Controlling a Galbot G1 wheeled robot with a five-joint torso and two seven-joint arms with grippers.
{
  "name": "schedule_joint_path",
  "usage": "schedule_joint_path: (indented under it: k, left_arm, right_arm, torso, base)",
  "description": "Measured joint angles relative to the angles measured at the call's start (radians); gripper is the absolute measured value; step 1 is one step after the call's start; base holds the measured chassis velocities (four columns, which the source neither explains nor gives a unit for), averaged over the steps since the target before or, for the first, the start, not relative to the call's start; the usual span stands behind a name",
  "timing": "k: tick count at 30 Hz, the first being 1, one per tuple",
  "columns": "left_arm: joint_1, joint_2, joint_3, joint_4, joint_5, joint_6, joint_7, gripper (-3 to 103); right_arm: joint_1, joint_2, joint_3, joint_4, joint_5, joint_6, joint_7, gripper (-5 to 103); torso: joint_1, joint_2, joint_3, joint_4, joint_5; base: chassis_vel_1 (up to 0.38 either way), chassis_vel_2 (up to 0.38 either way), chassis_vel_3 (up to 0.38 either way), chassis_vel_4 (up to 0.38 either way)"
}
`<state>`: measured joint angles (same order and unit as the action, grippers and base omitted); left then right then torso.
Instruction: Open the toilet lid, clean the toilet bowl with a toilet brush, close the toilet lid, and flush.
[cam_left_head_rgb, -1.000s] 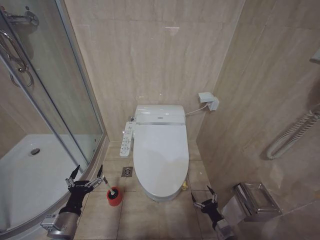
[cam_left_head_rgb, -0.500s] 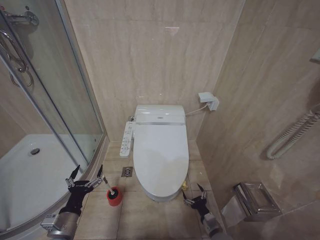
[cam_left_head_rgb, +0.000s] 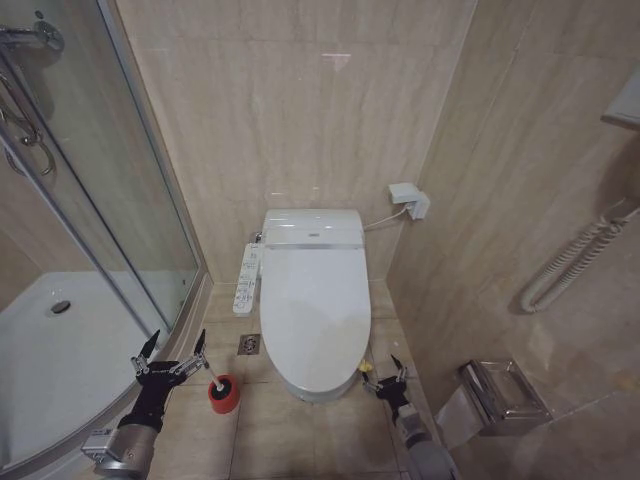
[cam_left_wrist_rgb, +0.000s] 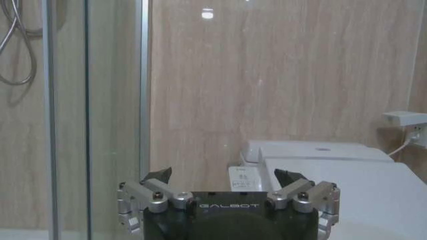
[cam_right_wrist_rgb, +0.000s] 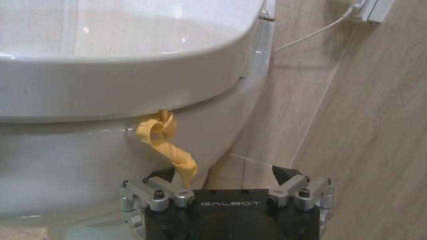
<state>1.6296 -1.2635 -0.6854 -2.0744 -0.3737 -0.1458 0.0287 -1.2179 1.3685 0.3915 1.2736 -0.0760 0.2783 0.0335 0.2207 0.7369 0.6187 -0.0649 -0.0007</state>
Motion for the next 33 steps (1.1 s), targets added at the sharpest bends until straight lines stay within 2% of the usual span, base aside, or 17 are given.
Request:
schedule_joint_path:
  k: [4,5,12,13,19,20,27,28,33]
  left_arm:
    - [0.0,0.0,0.0,0.0,0.0,0.0,0.0,100]
    - [0.0,0.0,0.0,0.0,0.0,0.0,0.0,100]
    - [0.0,0.0,0.0,0.0,0.0,0.0,0.0,100]
    - [0.0,0.0,0.0,0.0,0.0,0.0,0.0,100]
    - [0.0,0.0,0.0,0.0,0.0,0.0,0.0,100]
    - [0.0,0.0,0.0,0.0,0.0,0.0,0.0,100]
    - [0.0,0.0,0.0,0.0,0.0,0.0,0.0,100]
    - [0.0,0.0,0.0,0.0,0.0,0.0,0.0,100]
    - [0.0,0.0,0.0,0.0,0.0,0.0,0.0,100]
  right_arm:
    - [0.006,-0.001,-0.004,-0.008,-0.003,0.008,-0.004,100]
    - [0.008,-0.003,-0.005,-0.009,-0.003,0.011,-0.012,93]
    - [0.012,-0.012,-0.01,-0.009,0.006,0.022,-0.045,93]
    - [0.014,-0.015,-0.011,-0.008,0.01,0.024,-0.051,66]
    - [0.021,-0.025,-0.012,-0.001,0.023,0.034,-0.07,66]
    - [0.022,-0.026,-0.011,-0.001,0.025,0.036,-0.073,39]
    - [0.02,-0.029,-0.005,0.0,0.03,0.046,-0.085,39]
    - [0.019,-0.029,-0.004,0.0,0.031,0.047,-0.088,12]
    - [0.019,-0.03,0.003,0.008,0.037,0.048,-0.087,12]
  torso:
    - [0.0,0.0,0.0,0.0,0.0002]
    - [0.0,0.0,0.0,0.0002,0.0006]
    - [0.0,0.0,0.0,0.0008,0.0007]
    - [0.0,0.0,0.0,0.0009,0.0007]
    - [0.0,0.0,0.0,0.0017,0.0012]
    - [0.0,0.0,0.0,0.0019,0.0013]
    - [0.0,0.0,0.0,0.002,0.0015]
    - [0.0,0.0,0.0,0.002,0.0015]
    - [0.0,0.0,0.0,0.0018,0.0012]
  base:
    - [0.0,0.0,0.0,0.0]
    - [0.0,0.0,0.0,0.0]
    - [0.0,0.0,0.0,0.0]
    - [0.0,0.0,0.0,0.0]
    - [0.0,0.0,0.0,0.0]
    - [0.0,0.0,0.0,0.0]
    - [0.0,0.0,0.0,0.0]
    - [0.0,0.0,0.0,0.0]
    - [0.0,0.0,0.0,0.0]
